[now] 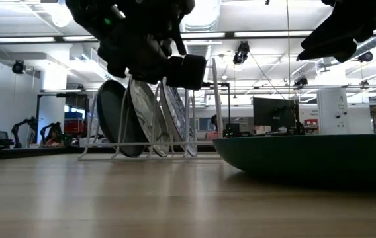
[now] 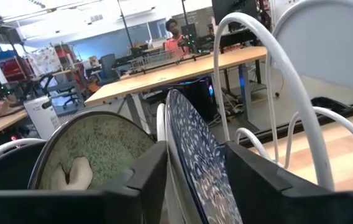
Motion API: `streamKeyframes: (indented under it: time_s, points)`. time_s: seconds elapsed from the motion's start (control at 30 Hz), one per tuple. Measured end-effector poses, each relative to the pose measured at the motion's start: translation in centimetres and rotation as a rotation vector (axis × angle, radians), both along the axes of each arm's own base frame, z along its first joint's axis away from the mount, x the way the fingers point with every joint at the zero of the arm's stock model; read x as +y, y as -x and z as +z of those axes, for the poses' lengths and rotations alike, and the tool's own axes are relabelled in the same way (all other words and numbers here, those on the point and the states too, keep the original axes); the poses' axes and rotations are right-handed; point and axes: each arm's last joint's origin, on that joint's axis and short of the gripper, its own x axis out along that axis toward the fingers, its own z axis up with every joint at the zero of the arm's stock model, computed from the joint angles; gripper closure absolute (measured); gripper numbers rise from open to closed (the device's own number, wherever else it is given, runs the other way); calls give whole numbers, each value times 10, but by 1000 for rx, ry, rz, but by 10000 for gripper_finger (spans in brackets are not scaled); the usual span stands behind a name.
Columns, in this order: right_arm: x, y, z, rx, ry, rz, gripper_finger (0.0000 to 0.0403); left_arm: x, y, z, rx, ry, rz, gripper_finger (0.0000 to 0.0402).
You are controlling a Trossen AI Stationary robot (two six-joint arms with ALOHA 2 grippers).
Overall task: Sort dishes
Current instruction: Put the blue pattern plate into the white dish rack, then adjust the white dish rack
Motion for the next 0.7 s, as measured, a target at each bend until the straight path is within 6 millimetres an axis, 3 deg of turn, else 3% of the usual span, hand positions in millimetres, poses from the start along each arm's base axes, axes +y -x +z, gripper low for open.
streamKeyframes:
  time_s: [0.7]
  points:
    - [0, 0, -2, 0, -21, -12, 201, -16, 5, 16, 97, -18, -44, 228]
